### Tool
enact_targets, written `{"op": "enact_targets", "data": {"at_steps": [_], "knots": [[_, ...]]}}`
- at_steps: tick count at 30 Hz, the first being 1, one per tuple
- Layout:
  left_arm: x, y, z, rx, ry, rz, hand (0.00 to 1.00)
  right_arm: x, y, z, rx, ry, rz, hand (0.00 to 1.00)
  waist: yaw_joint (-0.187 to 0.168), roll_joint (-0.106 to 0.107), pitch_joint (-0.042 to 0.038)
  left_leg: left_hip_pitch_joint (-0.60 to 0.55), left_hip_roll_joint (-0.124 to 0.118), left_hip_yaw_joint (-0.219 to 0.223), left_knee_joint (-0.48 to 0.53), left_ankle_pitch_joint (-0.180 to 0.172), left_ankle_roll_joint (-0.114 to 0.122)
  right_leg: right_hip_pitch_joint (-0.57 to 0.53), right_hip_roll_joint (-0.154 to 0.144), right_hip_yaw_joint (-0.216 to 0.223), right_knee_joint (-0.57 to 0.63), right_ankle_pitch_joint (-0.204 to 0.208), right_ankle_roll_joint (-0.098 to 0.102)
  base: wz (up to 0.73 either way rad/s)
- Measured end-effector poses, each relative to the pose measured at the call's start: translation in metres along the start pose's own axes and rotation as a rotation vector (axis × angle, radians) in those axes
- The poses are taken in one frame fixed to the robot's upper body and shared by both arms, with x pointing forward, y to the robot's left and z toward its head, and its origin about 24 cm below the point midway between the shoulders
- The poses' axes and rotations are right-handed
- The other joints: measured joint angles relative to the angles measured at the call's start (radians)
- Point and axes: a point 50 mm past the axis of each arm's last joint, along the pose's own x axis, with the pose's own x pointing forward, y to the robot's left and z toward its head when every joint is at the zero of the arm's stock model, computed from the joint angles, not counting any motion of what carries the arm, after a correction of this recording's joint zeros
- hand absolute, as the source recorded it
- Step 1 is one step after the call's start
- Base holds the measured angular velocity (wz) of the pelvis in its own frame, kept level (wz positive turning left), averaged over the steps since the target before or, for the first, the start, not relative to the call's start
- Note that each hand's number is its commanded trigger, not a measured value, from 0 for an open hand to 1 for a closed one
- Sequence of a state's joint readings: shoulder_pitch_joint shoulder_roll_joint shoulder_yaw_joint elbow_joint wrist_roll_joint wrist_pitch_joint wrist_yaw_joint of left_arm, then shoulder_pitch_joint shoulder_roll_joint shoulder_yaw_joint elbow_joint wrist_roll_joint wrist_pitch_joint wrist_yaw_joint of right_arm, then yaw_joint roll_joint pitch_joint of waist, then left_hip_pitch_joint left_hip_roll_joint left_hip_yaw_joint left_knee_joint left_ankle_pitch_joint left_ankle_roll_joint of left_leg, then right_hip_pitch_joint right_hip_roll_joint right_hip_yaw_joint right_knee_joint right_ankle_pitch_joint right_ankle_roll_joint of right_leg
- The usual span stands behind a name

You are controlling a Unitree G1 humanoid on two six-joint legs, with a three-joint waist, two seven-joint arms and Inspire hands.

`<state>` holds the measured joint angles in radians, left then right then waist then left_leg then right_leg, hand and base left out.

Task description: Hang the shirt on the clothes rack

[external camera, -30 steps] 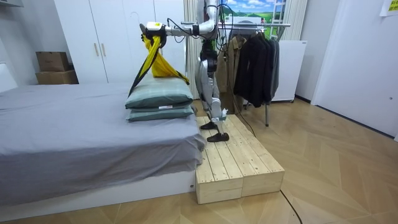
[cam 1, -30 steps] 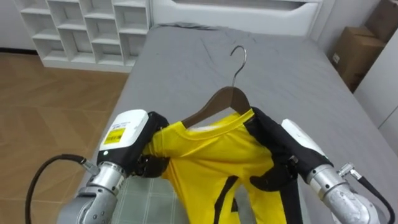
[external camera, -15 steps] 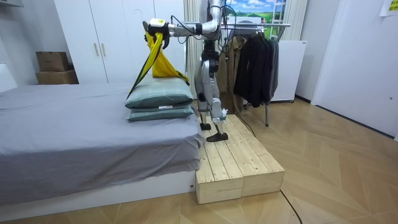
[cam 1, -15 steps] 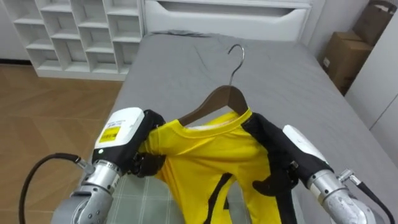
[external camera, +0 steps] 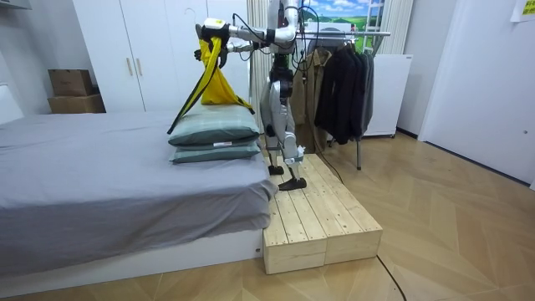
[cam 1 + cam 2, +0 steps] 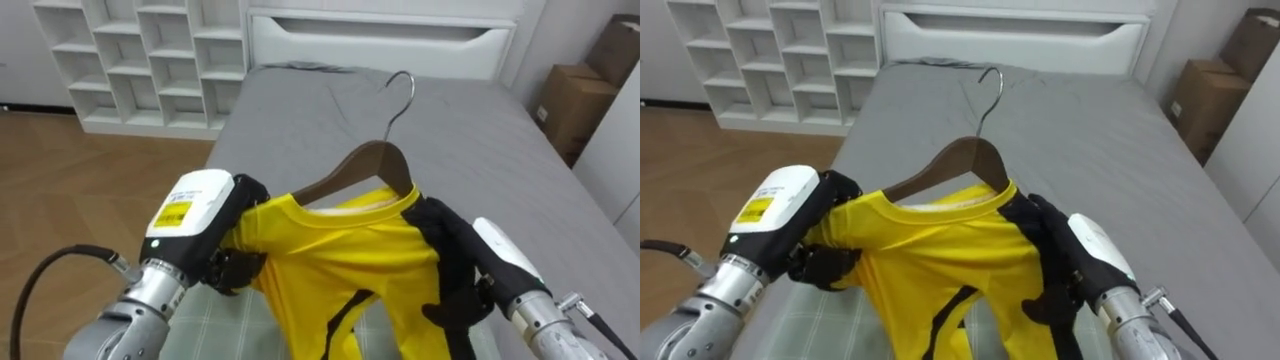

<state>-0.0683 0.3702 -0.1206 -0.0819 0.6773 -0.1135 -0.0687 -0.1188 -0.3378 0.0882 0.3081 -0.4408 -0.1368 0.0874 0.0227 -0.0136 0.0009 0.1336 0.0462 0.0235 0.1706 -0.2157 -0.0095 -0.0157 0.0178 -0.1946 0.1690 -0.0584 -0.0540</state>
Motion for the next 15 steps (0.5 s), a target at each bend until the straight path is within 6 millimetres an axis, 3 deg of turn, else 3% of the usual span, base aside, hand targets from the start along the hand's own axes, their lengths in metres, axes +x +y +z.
{"op": "enact_targets", "data": {"at_steps": [6, 15], "knots": [[-0.0056, -0.004, -0.0057, -0.081, 0.021, -0.072, 1.0, -0.0001, -0.001, 0.0, 0.0, -0.002, -0.003, 0.0, -0.019, 0.008, 0.0012, 0.001, -0.004, 0.0, -0.001, 0.0, 0.0, 0.002, 0.0, 0.001, 0.0, -0.003, 0.003, 0.01], [-0.0101, -0.0089, -0.0081, -0.167, 0.02, -0.162, 1.0, -0.0005, -0.0004, -0.0016, 0.001, 0.005, -0.003, 0.0, -0.018, 0.026, 0.0068, 0.0, -0.003, 0.0, -0.002, 0.0, 0.0, 0.003, 0.0, 0.0, 0.001, -0.005, 0.004, 0.01]]}}
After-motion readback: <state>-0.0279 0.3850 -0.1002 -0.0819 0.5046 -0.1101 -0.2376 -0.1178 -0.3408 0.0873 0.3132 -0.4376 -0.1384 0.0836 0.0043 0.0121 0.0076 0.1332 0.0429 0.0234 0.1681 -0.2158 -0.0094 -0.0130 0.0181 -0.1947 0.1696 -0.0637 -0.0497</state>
